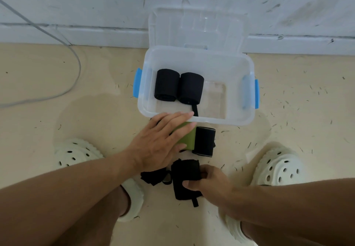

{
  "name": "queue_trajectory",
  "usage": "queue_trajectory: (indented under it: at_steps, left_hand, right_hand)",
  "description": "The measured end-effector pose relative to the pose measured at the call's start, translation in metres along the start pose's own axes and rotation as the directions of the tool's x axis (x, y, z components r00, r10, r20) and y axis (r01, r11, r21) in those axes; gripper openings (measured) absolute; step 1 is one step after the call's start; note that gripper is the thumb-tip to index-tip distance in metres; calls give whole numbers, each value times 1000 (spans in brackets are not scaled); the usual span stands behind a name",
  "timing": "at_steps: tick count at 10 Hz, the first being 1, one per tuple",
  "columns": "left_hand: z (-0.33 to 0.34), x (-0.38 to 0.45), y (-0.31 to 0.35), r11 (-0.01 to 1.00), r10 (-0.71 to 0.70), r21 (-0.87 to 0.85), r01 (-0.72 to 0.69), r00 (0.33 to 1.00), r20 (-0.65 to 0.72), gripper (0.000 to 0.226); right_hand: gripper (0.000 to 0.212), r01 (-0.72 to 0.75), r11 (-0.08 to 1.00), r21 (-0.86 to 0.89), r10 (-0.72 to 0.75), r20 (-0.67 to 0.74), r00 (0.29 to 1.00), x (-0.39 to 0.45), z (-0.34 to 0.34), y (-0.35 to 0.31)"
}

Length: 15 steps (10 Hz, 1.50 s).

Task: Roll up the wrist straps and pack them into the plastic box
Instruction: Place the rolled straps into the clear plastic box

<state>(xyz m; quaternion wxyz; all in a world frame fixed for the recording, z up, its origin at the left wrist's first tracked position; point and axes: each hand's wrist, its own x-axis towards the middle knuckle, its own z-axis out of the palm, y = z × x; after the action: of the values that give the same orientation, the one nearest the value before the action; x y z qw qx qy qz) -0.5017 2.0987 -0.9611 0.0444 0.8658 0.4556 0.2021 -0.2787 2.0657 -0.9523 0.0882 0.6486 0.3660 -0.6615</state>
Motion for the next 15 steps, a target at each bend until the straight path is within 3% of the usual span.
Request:
queue_trajectory:
  at_steps: [1, 2, 3, 4, 5, 6, 7, 8, 9, 10, 11, 12, 13, 14, 15]
  left_hand:
    - [-6, 20, -2, 984, -161, -94, 150, 979, -128, 47]
    - [-11, 36, -9, 926, -372, -148, 346, 904, -211, 50]
    - [-15, 51, -26, 889, -458, -80, 451, 867, -196, 55]
    - [-11, 66, -42, 863, -489, 102, 495, 868, -82, 65]
    - [-5, 73, -46, 822, -545, 228, 522, 837, 50, 75]
    - [-2, 73, -46, 804, -573, 254, 538, 815, 86, 80]
    - [-3, 72, -48, 800, -579, 258, 541, 810, 95, 80]
    - [-4, 73, -46, 804, -580, 241, 544, 806, 116, 80]
    - [-6, 74, -44, 803, -582, 241, 545, 804, 123, 79]
    - [-6, 75, -45, 802, -588, 235, 550, 797, 139, 80]
    - [-7, 75, -46, 804, -584, 236, 546, 799, 141, 80]
    - [-7, 74, -46, 805, -584, 234, 546, 798, 148, 79]
    - [-7, 75, -46, 805, -584, 225, 548, 799, 144, 79]
    - [-7, 75, -46, 808, -583, 201, 554, 801, 135, 79]
    - [-6, 73, -45, 821, -565, 153, 549, 820, 90, 77]
  right_hand:
    - [51, 128, 992, -13, -128, 2, 992, -28, -16, -10]
    - [44, 288, 955, -75, -293, -68, 954, -58, -37, -39]
    - [43, 465, 884, -55, -463, -240, 853, -74, -58, -83]
    - [39, 560, 828, 36, -489, -444, 751, -65, -80, -131]
    - [33, 464, 871, 159, -348, -466, 813, -34, -96, -167]
    - [24, 288, 934, 211, -182, -414, 892, 2, -99, -173]
    - [38, 232, 951, 206, -120, -445, 887, 32, -94, -173]
    - [40, 45, 973, -228, -138, -411, 901, 67, -95, -175]
    - [40, 59, 996, -73, -86, -443, 893, 74, -94, -178]
    - [35, -25, 898, -440, -200, -456, 867, 78, -91, -170]
    - [30, -75, 692, -718, -306, -386, 870, 84, -95, -160]
    - [32, -50, 751, -658, -328, -438, 837, 85, -97, -159]
    - [38, 53, 994, 94, -2, -474, 881, 81, -94, -166]
    - [35, 18, 985, -171, -101, -491, 865, 75, -98, -171]
    - [10, -65, 696, -715, -336, -405, 851, 57, -100, -179]
